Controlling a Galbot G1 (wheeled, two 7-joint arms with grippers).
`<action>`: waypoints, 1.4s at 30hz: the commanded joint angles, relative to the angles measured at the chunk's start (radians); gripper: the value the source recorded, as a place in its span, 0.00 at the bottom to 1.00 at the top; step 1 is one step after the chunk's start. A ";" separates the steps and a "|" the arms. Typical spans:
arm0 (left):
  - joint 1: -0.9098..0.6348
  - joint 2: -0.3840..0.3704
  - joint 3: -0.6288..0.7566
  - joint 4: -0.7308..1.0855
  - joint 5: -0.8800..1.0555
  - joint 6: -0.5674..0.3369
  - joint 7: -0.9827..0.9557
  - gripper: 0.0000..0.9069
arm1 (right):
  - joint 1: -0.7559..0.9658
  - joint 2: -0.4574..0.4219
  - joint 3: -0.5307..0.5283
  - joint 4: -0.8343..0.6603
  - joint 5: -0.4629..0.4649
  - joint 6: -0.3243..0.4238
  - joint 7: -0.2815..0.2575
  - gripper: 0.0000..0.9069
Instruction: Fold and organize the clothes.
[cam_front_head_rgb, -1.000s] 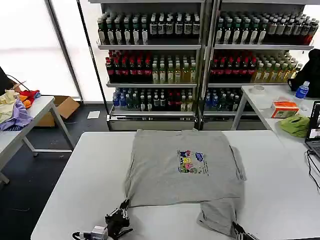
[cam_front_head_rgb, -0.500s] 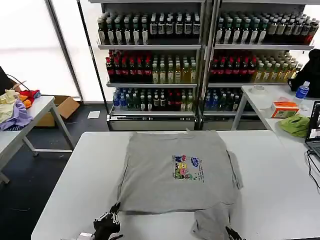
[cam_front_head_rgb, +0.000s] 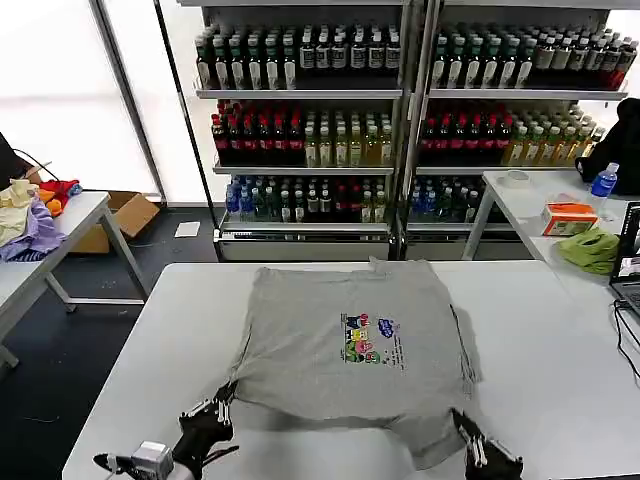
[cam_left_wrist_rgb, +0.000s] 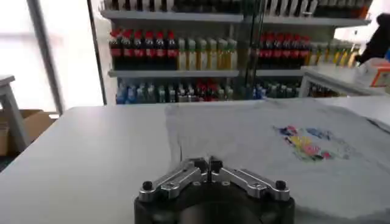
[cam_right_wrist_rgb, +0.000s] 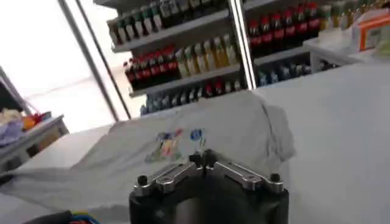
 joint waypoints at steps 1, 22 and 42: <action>-0.345 0.066 0.044 0.192 -0.205 0.035 0.019 0.04 | 0.290 -0.003 -0.008 -0.133 0.041 -0.002 0.088 0.00; -0.500 -0.001 0.091 0.485 -0.087 0.058 0.019 1.00 | 0.646 -0.053 -0.199 -0.496 -0.166 -0.117 0.096 1.00; -0.255 -0.061 0.079 0.350 -0.016 0.035 0.004 1.00 | 0.273 -0.004 -0.105 -0.277 -0.310 -0.324 0.251 0.00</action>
